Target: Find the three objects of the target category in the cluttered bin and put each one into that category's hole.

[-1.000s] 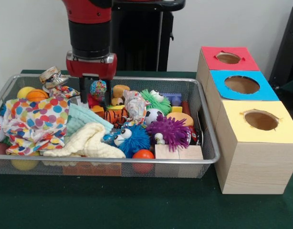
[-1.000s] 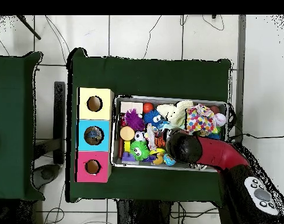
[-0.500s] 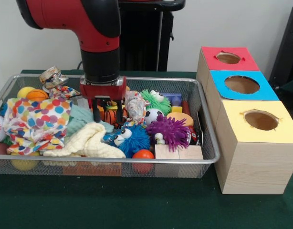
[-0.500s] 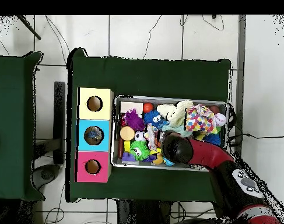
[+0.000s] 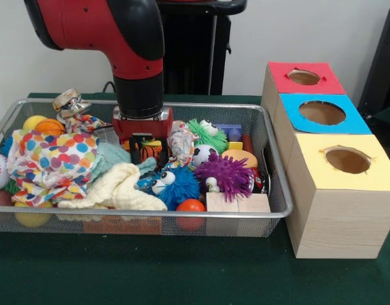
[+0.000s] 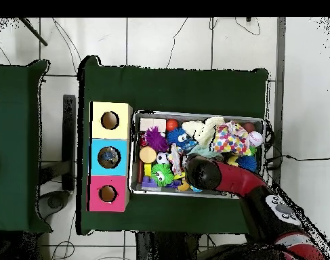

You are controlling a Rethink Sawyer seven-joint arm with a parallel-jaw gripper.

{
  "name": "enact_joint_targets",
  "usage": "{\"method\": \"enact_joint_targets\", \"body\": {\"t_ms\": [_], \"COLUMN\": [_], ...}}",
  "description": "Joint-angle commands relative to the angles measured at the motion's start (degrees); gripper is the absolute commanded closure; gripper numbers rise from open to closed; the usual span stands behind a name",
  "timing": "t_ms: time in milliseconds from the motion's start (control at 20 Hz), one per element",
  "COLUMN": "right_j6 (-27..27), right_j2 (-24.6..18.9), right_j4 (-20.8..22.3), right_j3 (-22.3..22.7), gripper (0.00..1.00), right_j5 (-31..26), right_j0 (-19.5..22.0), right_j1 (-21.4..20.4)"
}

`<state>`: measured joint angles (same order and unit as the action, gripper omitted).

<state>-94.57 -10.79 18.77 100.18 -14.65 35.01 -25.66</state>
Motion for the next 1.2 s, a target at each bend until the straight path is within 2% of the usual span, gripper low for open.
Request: {"method": "enact_joint_targets", "body": {"t_ms": [50, 250, 700, 900, 1200], "right_j6": [-1.76, 0.96, 9.32, 8.66, 6.4], "right_j2": [-3.03, -4.44, -11.05, -12.59, -13.58], "right_j4": [2.78, 3.83, 8.7, 10.41, 12.16], "right_j3": [-6.31, -9.96, -22.72, -24.11, -23.12], "gripper": [0.0, 0.0, 0.0, 0.0, 0.0], "right_j5": [2.78, 2.45, -0.17, -0.51, -0.68], "right_j0": [1.18, 2.3, 7.02, 7.87, 8.66], "right_j1": [2.95, 5.25, 15.62, 16.99, 16.98]}}
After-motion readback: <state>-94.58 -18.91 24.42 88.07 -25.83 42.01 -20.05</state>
